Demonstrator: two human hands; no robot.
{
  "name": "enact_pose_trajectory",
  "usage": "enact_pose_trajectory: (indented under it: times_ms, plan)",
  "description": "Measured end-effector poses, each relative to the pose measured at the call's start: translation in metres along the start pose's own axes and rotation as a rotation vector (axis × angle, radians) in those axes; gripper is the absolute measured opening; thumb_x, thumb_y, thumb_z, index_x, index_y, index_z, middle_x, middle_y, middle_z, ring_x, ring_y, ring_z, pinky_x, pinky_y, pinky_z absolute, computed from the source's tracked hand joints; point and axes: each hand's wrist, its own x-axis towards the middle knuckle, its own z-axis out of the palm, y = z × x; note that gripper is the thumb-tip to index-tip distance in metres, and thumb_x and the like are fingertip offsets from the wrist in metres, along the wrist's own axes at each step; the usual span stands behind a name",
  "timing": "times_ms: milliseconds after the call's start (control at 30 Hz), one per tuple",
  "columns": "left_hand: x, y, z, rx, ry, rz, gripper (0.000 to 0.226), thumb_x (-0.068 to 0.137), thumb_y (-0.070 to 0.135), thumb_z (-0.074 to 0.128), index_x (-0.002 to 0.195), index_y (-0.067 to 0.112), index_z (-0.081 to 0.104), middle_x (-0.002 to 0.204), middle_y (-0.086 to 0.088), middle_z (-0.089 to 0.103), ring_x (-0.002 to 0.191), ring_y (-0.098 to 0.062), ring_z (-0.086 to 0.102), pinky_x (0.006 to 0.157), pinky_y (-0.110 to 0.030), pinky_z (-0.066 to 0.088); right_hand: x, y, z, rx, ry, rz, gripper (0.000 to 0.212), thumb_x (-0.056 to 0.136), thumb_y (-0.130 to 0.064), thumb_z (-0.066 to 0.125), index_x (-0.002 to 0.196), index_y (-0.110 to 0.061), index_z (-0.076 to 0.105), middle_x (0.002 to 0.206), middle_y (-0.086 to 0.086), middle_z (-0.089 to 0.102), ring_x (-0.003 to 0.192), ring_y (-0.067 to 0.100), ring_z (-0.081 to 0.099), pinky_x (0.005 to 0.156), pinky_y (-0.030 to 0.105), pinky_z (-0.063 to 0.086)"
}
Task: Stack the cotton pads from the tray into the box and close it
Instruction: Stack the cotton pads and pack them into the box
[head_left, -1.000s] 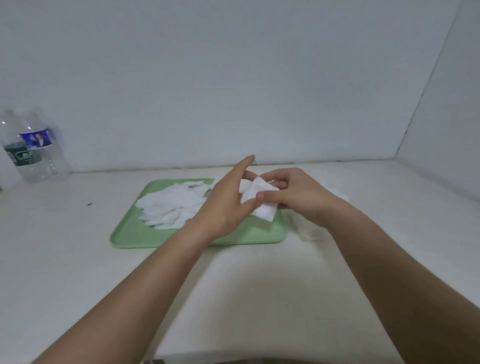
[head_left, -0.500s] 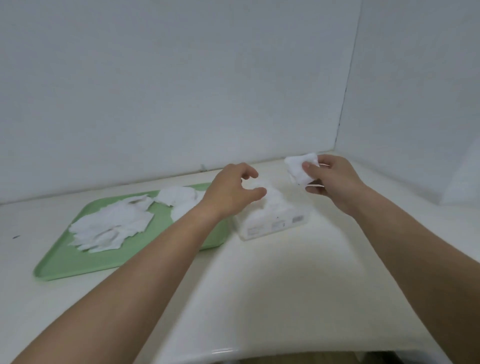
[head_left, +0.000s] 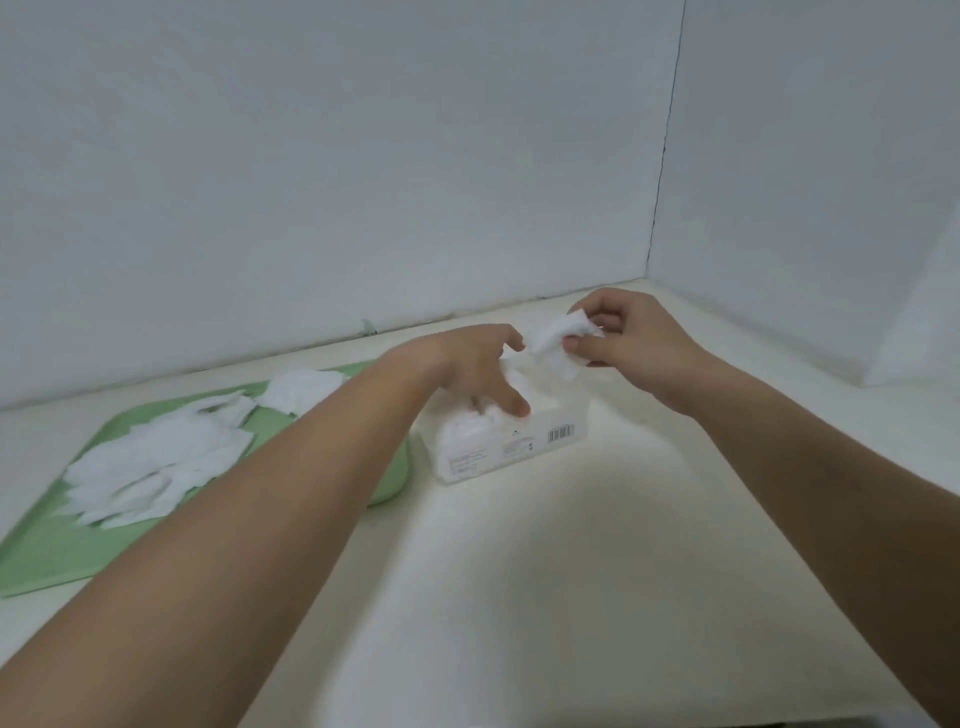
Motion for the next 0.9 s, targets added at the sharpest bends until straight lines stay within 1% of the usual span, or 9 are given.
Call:
enact_pose_trajectory:
  times_ms: [67,133,200,300,400,533,733,833,900]
  plan:
    - [0.003,0.001,-0.002,0.05,-0.004,0.026,0.063,0.077,0.035,0.084,0.124,0.035,0.043,0.129,0.008,0.059,0.107,-0.024,0.067,0.091,-0.035,0.048,0.002,-0.001,0.001,-0.053,-0.032,-0.038,0.015,0.085,-0.001,0.073,0.095,-0.009,0.066,0.085,-0.004,0.073,0.08,0.012,0.069,0.075,0.024,0.055]
    - [0.005,0.003,-0.001,0.068,-0.008,0.029,0.052,0.076,0.033,0.084,0.108,0.034,0.043,0.111,0.008,0.064,0.095,-0.021,0.068,0.076,-0.03,0.048,0.002,-0.006,0.003,-0.12,-0.057,-0.077,0.015,0.084,0.001,0.073,0.092,-0.011,0.066,0.083,-0.007,0.071,0.074,0.004,0.066,0.066,0.015,0.05]
    - [0.007,0.004,0.004,0.12,-0.002,0.024,0.055,0.073,0.036,0.084,0.111,0.03,0.045,0.098,0.009,0.063,0.088,-0.018,0.064,0.071,-0.031,0.047,0.004,-0.009,0.005,-0.203,-0.093,-0.121,0.015,0.083,0.0,0.072,0.09,-0.013,0.067,0.087,-0.001,0.072,0.077,0.007,0.065,0.072,0.024,0.053]
    - [0.01,0.0,0.011,0.279,0.085,0.023,0.084,0.068,0.043,0.084,0.14,0.031,0.041,0.117,0.01,0.06,0.098,-0.019,0.056,0.081,-0.036,0.049,0.006,-0.013,0.008,-0.36,-0.191,-0.152,0.017,0.081,-0.005,0.07,0.086,-0.021,0.069,0.091,-0.001,0.072,0.084,0.018,0.067,0.08,0.039,0.054]
    - [0.011,-0.008,0.015,0.302,0.167,0.038,0.091,0.066,0.042,0.083,0.145,0.038,0.037,0.13,0.013,0.059,0.109,-0.019,0.058,0.084,-0.037,0.05,0.005,-0.017,0.011,-0.474,-0.259,-0.149,0.021,0.079,-0.009,0.069,0.083,-0.03,0.067,0.087,-0.007,0.07,0.084,0.018,0.066,0.077,0.04,0.053]
    - [0.009,-0.014,0.016,0.295,0.19,0.062,0.085,0.068,0.037,0.083,0.141,0.036,0.042,0.128,0.01,0.06,0.108,-0.019,0.058,0.088,-0.038,0.051,0.003,-0.023,0.015,-0.572,-0.309,-0.134,0.02,0.079,-0.01,0.066,0.085,-0.029,0.067,0.087,-0.009,0.068,0.084,0.015,0.065,0.068,0.028,0.049]
    - [0.005,-0.019,0.017,0.26,0.242,0.087,0.069,0.07,0.035,0.084,0.13,0.035,0.05,0.125,0.012,0.063,0.093,-0.017,0.053,0.074,-0.03,0.04,-0.001,-0.035,0.029,-0.815,-0.418,-0.137,0.021,0.081,-0.014,0.069,0.098,-0.028,0.069,0.096,-0.007,0.069,0.086,0.017,0.064,0.067,0.028,0.049]
    - [0.003,-0.021,0.019,0.241,0.277,0.104,0.062,0.07,0.036,0.084,0.124,0.034,0.053,0.123,0.014,0.063,0.09,-0.015,0.049,0.073,-0.029,0.036,-0.001,-0.035,0.038,-0.916,-0.41,-0.151,0.021,0.084,-0.025,0.074,0.103,-0.03,0.07,0.099,-0.01,0.065,0.09,0.016,0.059,0.071,0.031,0.047]
    - [0.001,-0.021,0.019,0.232,0.286,0.115,0.054,0.069,0.038,0.084,0.113,0.036,0.053,0.118,0.014,0.064,0.089,-0.015,0.05,0.072,-0.029,0.036,0.0,-0.033,0.044,-0.925,-0.409,-0.149,0.02,0.084,-0.029,0.075,0.104,-0.032,0.071,0.1,-0.01,0.063,0.089,0.016,0.056,0.071,0.031,0.044]
